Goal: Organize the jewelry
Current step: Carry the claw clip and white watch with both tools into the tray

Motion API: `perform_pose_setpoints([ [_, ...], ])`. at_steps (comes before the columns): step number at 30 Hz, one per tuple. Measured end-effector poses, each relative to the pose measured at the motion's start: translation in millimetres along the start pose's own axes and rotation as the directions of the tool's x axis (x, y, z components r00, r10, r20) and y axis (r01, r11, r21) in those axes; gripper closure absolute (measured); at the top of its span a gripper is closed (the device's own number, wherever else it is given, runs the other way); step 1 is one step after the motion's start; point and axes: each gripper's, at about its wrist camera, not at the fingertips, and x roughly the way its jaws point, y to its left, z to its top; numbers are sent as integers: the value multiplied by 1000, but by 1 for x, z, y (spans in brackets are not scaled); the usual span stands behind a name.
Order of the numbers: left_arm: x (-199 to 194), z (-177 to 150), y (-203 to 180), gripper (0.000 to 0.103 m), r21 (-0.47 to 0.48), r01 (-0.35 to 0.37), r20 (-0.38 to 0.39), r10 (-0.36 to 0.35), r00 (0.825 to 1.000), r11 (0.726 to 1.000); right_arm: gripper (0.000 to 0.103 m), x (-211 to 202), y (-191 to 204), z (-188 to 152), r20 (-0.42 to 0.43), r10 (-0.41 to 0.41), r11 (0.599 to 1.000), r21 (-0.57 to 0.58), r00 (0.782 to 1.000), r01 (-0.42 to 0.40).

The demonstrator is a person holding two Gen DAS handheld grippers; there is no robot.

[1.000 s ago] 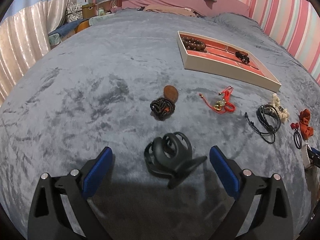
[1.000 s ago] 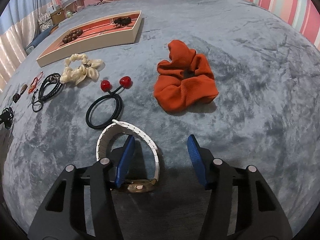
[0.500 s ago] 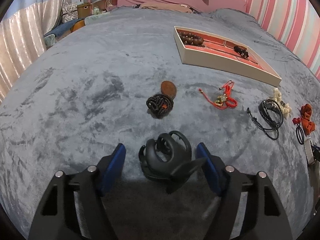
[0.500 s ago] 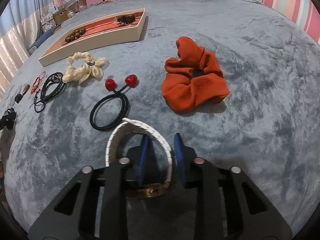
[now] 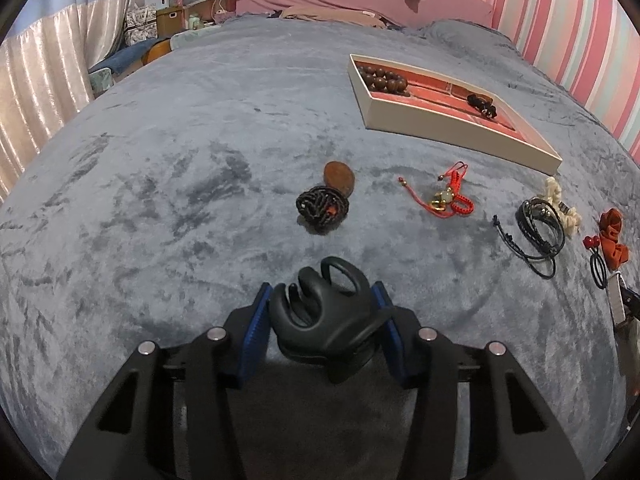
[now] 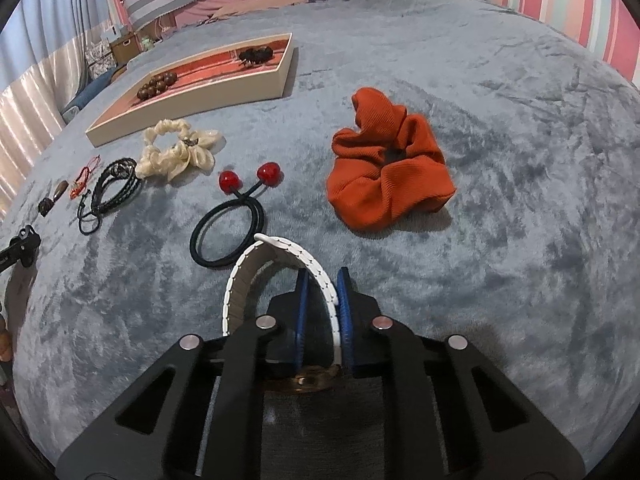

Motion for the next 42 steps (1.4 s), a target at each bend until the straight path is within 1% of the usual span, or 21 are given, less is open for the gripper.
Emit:
perform_pose_setpoints([
  [6,-7,0,1,53,-6,7,15,-7,1000,1000,92,-10,0,3,37,1,1000,12,999,-2],
  [11,-12,5,-5,53,-1,20,31,-20,999,1000,92,-15,2,10,61,6,1000,16,998,-7],
  [16,-19,17,-13,54,10,38,58,-39,998,999,92,-19,8,22,85,21,1000,13,996,-22],
  [19,-21,29,-20,54,20,43,76,-45,996,999,92,-19,14,34,101,27,1000,8,994,-28],
  [25,-14,61,-32,54,30,64,100,-67,993,998,92,-15,28,71,125,30,1000,-8,992,-30],
  [35,12,126,-61,53,62,79,125,-86,988,995,92,9,57,150,163,42,999,-29,986,-38],
  [37,23,144,-67,53,58,93,119,-99,988,994,92,16,62,165,166,45,999,-32,985,-40],
  [42,56,177,-78,54,50,91,106,-96,990,995,92,43,79,205,159,44,998,-54,986,-35],
])
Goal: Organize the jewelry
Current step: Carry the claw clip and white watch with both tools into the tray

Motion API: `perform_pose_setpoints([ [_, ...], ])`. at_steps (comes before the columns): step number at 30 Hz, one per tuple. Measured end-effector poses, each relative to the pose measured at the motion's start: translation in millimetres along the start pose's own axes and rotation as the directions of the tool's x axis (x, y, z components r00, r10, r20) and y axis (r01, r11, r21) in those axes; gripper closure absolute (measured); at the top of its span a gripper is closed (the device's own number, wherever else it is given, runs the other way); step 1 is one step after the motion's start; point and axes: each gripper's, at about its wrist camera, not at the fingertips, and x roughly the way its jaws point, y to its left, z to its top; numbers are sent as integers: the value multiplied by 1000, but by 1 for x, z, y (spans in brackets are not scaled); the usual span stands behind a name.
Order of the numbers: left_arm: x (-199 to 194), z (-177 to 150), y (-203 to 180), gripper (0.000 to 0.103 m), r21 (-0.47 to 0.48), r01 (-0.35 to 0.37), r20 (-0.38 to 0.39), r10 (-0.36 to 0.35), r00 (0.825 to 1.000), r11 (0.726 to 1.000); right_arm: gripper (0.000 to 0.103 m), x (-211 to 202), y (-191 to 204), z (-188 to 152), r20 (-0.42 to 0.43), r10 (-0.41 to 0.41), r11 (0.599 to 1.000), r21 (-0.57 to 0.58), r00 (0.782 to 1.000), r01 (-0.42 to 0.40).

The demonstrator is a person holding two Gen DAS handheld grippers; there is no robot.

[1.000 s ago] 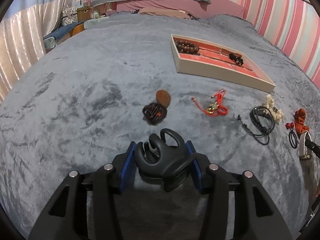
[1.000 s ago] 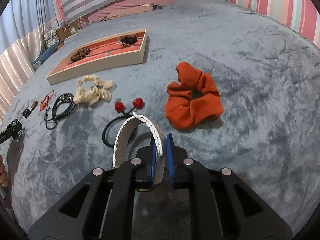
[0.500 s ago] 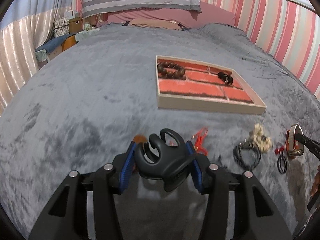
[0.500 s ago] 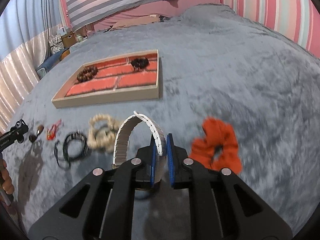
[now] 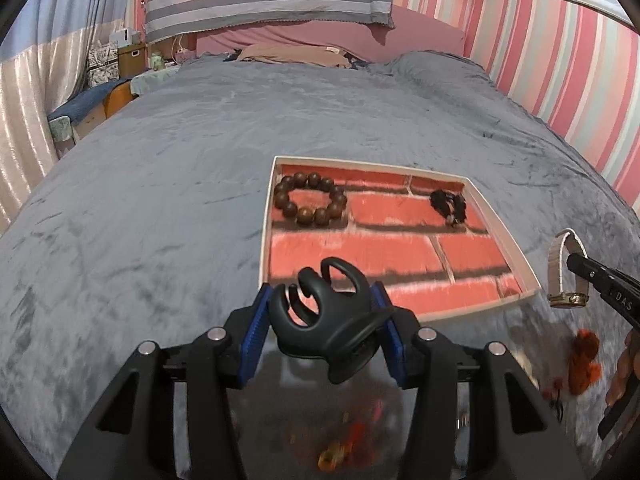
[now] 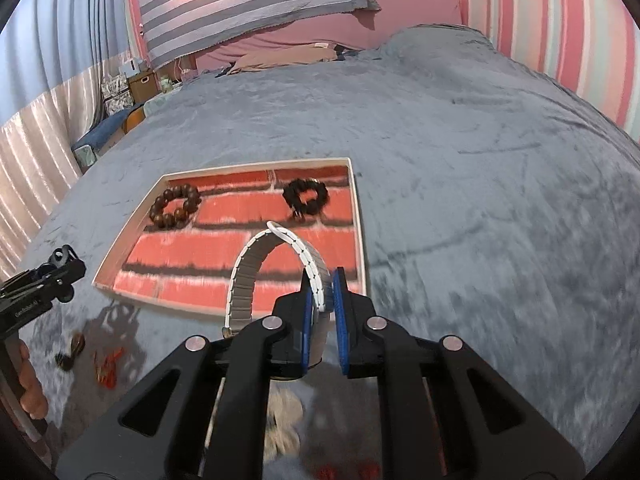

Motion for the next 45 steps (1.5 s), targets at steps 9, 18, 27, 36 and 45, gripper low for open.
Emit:
perform_pose_setpoints([
  [9,71,29,-3,54,-14,5,-72,-6,997,1000,92,65,16,38,-41,-21,1000,-21,999,20],
  [18,112,36,-2,54,-15,-7,-145,5,989,1000,92,115,14,46,-109,-37,999,-6,993,37],
  [27,134,39,-1,53,10,-30,-173,31,984,999,92,143,3,45,-158,-48,999,12,986,50],
  [36,144,40,-6,53,44,-60,-158,66,985,997,92,156,4,48,-156,-57,998,-1,986,58],
  [45,150,45,-10,53,51,-88,-165,96,982,995,92,160,9,51,-149,-62,998,-27,987,58],
])
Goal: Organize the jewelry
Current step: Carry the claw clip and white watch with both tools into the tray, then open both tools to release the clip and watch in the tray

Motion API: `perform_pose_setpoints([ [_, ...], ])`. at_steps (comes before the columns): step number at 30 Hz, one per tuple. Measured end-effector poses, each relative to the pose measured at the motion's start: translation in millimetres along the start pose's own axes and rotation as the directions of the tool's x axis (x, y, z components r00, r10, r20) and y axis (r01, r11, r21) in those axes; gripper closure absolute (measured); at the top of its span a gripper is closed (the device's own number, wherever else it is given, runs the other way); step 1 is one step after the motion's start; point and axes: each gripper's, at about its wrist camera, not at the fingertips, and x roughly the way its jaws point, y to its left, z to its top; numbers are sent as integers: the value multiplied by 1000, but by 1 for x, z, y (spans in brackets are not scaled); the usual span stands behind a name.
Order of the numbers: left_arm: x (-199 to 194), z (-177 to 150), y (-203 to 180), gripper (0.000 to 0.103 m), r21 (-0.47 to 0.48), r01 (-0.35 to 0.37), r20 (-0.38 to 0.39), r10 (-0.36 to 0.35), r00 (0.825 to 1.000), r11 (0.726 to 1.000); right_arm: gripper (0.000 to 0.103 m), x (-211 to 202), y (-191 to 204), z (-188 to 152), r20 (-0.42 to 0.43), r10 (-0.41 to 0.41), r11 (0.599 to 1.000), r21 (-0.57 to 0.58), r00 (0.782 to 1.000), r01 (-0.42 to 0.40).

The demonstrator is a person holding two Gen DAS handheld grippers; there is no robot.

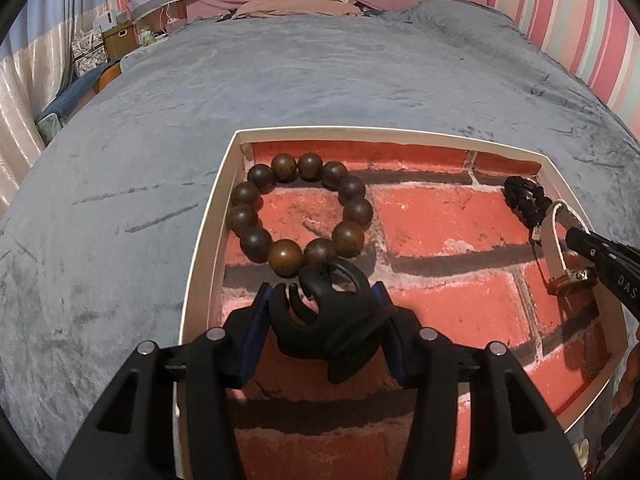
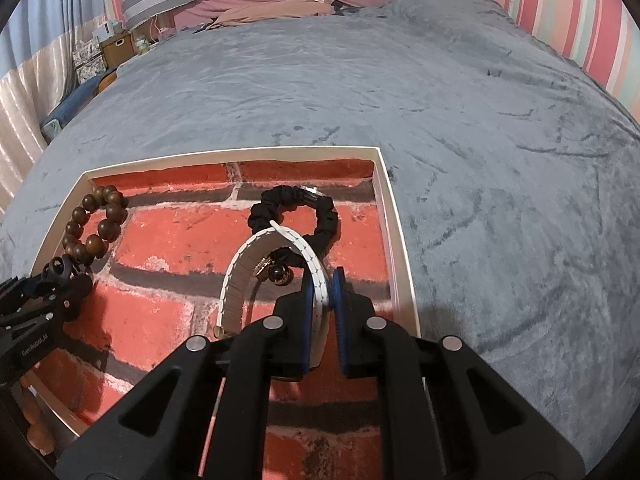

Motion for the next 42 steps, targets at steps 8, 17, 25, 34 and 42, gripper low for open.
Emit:
perform_pose_setpoints([
  [8,-1,2,1,53,-7,-6,-22,6,1000,1000,80,-8,2,1,0,0,1000,-21,1000,0],
  [17,-32,0,2,40,-14,24,7,-24,1000,1000,40,-54,0,8,67,43,999,-32,997,-41],
  [25,-75,-4,12,29,-26,53,66,-51,997,998,11,-94,-5,-1,136,33,999,-47,990,-26],
  [34,-151,-31,35,13,-6,22,195,-21,981,1000,4,-140,-17,-24,196,21,1000,-19,980,-17],
  [42,-206,-79,61,8,11,-16,270,12,963,1000,4,-178,-18,-61,241,0,1000,25,971,-7],
])
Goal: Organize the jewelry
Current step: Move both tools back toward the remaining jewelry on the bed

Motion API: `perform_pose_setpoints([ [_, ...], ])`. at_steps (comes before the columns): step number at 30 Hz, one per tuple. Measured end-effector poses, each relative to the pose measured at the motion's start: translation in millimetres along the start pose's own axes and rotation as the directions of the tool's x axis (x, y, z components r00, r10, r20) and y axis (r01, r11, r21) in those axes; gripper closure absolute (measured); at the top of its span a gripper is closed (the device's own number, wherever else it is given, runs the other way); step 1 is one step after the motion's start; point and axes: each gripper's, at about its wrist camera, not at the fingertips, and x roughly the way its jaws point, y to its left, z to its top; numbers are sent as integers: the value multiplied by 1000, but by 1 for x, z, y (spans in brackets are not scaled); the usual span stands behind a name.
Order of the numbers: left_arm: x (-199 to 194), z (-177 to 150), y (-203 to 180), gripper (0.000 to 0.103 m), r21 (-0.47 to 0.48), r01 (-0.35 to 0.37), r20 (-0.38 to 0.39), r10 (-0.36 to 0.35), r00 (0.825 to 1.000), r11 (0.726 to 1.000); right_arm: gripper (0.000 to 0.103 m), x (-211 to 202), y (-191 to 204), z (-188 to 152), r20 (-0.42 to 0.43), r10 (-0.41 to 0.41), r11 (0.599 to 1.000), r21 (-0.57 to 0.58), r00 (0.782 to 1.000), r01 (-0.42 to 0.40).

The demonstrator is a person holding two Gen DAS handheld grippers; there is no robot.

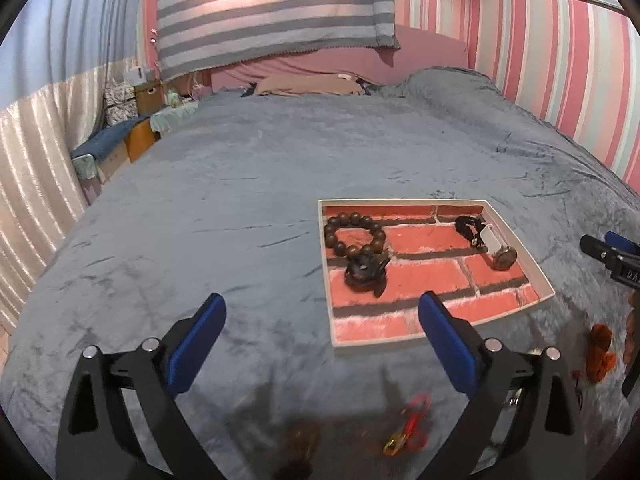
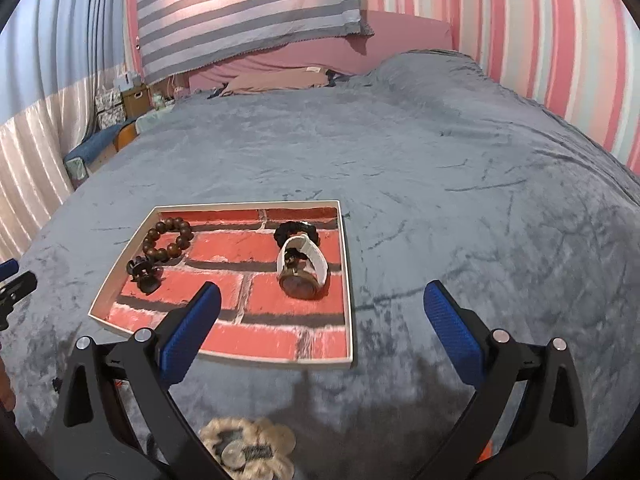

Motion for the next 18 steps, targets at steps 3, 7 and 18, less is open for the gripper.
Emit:
perform_pose_setpoints([
  [3,-14,-13,9,8,-8,-4,6,4,1000,1000,4,-16,4,-12,15,3,1000,12,1000,-4],
  [7,-29,-34,19,8,-21,-17,8,17,1000,1000,4,-35,13,-29,28,7,1000,11,1000,-7],
  [18,-37,-94,41,8,-69,-37,-34,34,999,997,4,-53,47,-97,-11,-1,1000,-4,1000,1],
])
